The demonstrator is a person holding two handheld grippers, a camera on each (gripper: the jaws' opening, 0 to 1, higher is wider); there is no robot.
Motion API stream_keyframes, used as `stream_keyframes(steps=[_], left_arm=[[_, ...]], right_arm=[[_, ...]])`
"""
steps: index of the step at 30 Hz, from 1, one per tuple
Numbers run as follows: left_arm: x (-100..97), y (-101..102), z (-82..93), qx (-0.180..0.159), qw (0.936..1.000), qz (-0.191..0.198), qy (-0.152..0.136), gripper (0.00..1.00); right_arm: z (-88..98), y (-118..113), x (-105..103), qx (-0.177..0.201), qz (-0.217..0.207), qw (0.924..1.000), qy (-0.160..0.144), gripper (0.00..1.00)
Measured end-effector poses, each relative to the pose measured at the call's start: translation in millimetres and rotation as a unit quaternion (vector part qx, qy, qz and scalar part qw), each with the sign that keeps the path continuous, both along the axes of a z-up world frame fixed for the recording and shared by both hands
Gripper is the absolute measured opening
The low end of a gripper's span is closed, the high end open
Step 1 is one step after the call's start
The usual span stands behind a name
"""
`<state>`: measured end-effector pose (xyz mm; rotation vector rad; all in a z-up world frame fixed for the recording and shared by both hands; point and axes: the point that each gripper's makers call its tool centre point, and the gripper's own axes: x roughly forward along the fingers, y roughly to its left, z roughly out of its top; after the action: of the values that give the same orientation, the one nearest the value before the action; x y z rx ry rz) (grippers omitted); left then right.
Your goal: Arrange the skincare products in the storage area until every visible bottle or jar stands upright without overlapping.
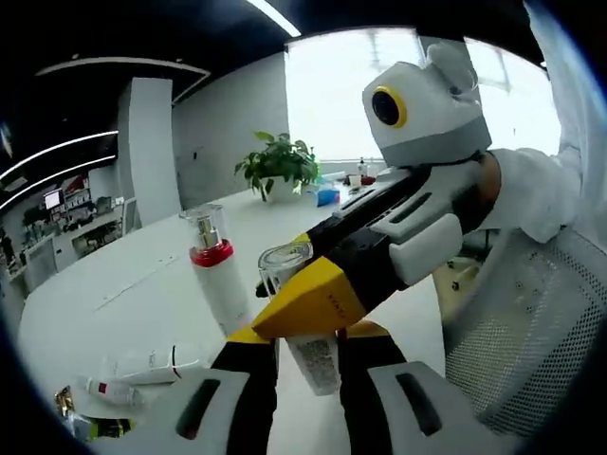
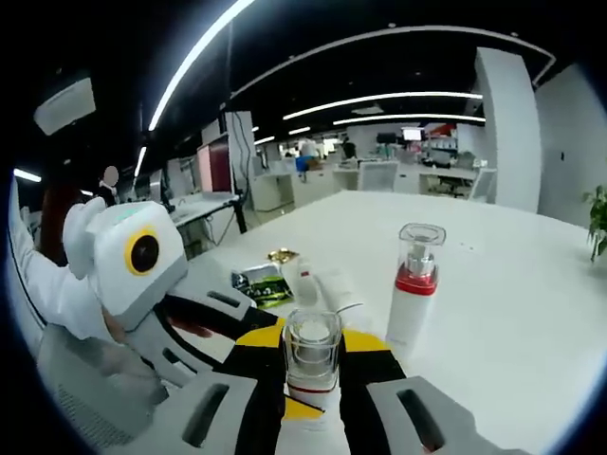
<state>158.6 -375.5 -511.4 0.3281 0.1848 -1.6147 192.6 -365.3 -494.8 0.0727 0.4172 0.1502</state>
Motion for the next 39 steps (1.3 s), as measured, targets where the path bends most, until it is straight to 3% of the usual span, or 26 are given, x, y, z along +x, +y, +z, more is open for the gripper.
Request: stream_keyframes(steps=[5, 24, 30, 39], left_arm=[[7.7, -0.7, -8.7, 0.014, 0.9993, 0.029, -0.020, 0.17], [18.8, 3.7, -48.9, 0.078, 0.9956, 0.051, -0.013, 0.15], [19.1, 4.5, -49.6, 0.078, 0.9956, 0.052, -0.005, 0.15], [19.5, 5.7, -52.4, 0.085, 0.9952, 0.046, -0.017, 0.16]], right_arm=[[-4.8, -1.5, 5.6, -0.008, -0.002, 1.0000, 0.003, 0.13], [-32.3, 1.1, 2.0, -0.068, 0.013, 0.9963, 0.051, 0.13], [-31.4, 2.4, 3.6, -0.067, 0.015, 0.9966, 0.046, 0.13], [-30.2, 6.7, 4.2, -0.076, 0.026, 0.9959, 0.041, 0.14]])
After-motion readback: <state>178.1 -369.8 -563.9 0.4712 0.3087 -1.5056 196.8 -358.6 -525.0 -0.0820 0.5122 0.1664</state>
